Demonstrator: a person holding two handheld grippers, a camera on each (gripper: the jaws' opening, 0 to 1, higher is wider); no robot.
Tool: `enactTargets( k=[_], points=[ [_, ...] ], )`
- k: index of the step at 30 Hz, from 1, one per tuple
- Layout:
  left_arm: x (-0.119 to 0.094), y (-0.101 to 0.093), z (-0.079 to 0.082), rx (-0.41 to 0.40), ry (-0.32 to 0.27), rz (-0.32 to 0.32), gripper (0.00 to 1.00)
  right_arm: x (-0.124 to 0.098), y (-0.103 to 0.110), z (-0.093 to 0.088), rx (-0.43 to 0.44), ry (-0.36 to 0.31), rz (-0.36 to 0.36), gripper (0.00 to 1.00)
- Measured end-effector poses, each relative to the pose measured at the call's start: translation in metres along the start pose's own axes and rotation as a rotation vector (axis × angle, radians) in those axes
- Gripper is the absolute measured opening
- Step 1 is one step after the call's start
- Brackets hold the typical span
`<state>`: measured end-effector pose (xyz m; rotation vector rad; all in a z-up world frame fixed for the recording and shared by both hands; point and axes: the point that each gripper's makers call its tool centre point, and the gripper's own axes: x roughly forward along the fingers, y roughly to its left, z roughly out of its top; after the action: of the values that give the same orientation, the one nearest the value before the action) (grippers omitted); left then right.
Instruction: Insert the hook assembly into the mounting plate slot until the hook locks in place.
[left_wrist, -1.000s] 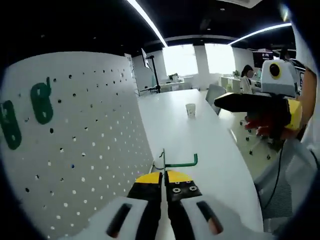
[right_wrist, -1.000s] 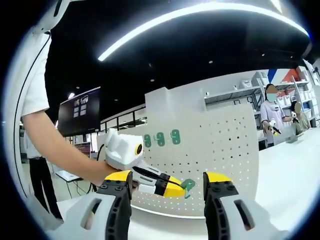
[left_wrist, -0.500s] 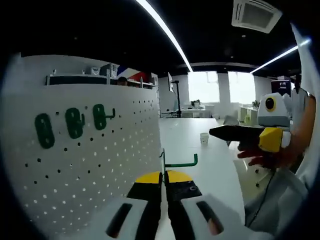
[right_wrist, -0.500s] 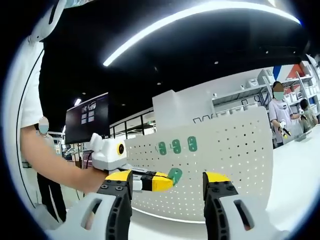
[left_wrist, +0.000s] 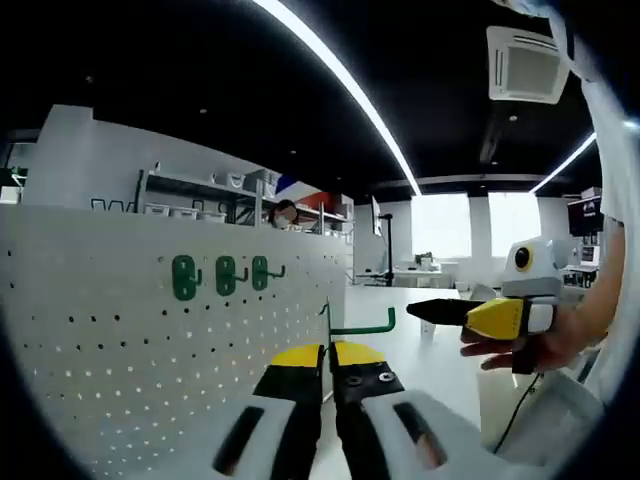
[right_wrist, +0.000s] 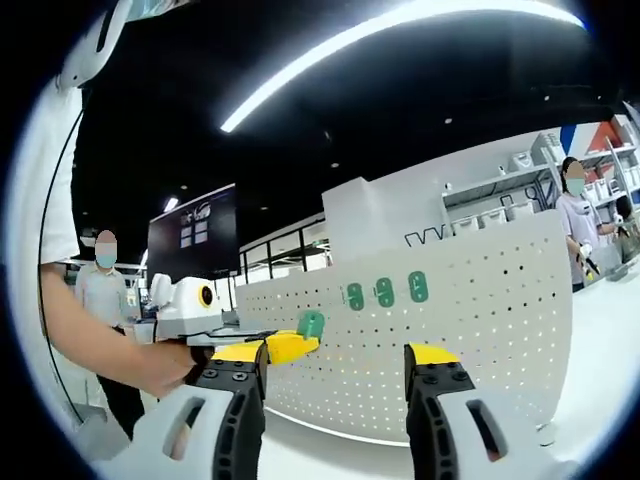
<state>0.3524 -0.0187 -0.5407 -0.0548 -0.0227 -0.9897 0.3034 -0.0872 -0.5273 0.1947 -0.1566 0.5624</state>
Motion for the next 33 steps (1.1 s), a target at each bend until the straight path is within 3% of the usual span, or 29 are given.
enactTargets(
  k=[7, 9, 12, 16, 33],
  points=[
    [-0.006, 0.001, -0.005, -0.018, -0.004, 0.028, 0.02, 0.002, 0.009, -0.003, -0.011, 0.013, 0.028, 0.5],
    [-0.005, -0.001, -0.005, -0.016, -0.004, 0.029, 0.02, 0.004, 0.019, -0.005, 0.058, 0.019, 0.075, 0.44],
    [-0.003, -0.005, -0.007, -0.013, 0.0, 0.025, 0.02, 0.008, 0.019, -0.003, 0.14, 0.001, 0.078, 0.4],
    [-0.002, -0.009, -0.005, -0.015, -0.005, 0.021, 0.02, 0.014, 0.02, -0.006, 0.177, 0.001, 0.079, 0.39],
    [-0.001, -0.022, -0.003, -0.026, -0.016, 0.008, 0.02, 0.038, 0.031, -0.014, 0.142, 0.033, 0.102, 0.18]
  ],
)
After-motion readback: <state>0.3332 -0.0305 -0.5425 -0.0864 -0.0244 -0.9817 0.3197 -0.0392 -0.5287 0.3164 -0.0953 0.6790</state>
